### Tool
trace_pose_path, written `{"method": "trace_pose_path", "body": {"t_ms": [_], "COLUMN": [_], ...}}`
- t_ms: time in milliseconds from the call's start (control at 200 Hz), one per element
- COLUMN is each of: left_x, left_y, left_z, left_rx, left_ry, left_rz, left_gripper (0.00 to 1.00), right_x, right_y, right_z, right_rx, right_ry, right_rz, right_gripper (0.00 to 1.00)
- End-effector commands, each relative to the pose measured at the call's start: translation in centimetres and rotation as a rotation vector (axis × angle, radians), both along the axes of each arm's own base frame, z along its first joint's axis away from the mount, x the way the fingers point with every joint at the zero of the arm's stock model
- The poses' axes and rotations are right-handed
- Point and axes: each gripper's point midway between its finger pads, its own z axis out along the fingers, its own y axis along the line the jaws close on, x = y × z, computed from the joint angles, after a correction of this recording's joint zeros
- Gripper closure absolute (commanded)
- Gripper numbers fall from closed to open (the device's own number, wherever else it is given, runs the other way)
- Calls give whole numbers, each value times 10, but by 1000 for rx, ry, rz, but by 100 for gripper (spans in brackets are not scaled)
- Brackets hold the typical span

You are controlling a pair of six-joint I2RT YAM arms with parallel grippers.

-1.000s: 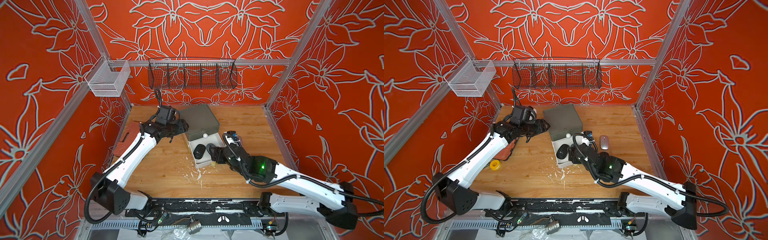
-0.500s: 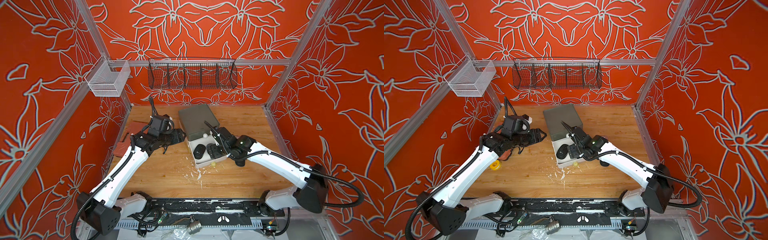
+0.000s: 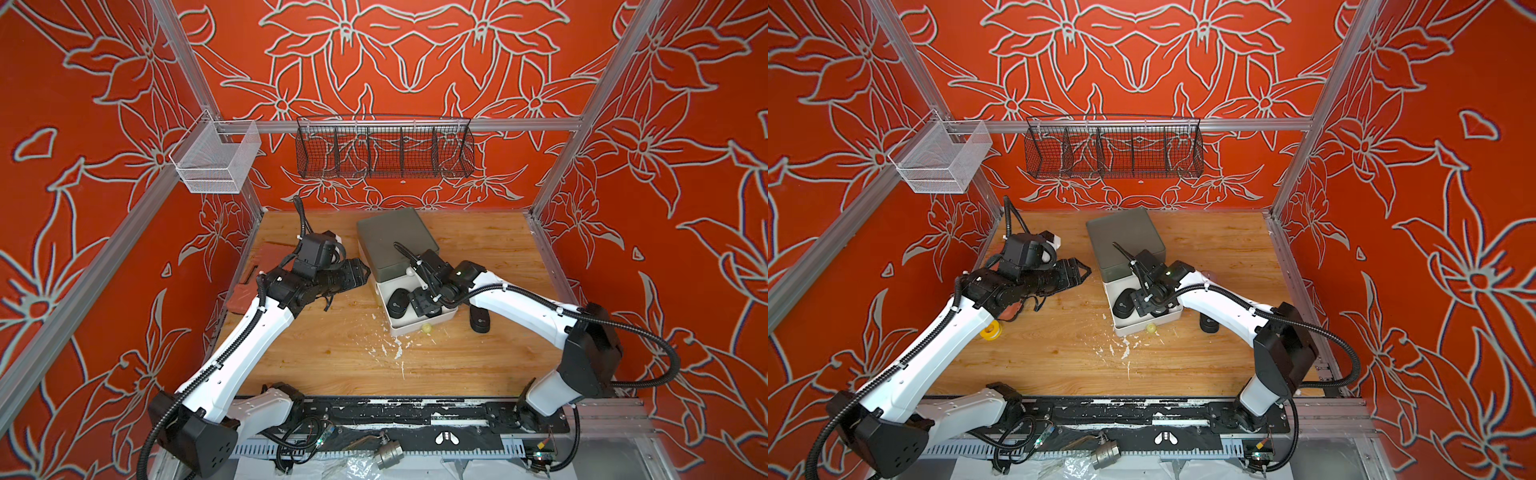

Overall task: Take the mice out of the drawer
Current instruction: Pick up the mouse from the drawer.

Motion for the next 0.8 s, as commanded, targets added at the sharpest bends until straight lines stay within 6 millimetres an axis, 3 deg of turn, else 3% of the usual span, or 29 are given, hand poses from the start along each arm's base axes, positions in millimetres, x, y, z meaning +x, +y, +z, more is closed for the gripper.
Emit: {"method": "trace_pose_path", "body": {"t_ms": [0, 370, 640, 796], "left_x": [0, 1, 3, 4], "left_y": [1, 2, 2, 1], "left_z": [5, 10, 12, 14], "left_rx": [-1, 4, -2, -9], "left_ry": [-21, -31, -40, -41], "left_rz": [12, 15, 22, 18], "left_gripper": [24, 24, 23, 23], "right_x": [5, 9, -4, -4], "right_y": [-4, 2, 8, 1], "right_z": [-4, -14, -2, 5], "right_rx": [-34, 13, 122, 119], "right_ry": [6, 42, 66, 45], "right_rz": [-1, -23, -89, -145], "right_gripper": [16, 20, 33, 35]}}
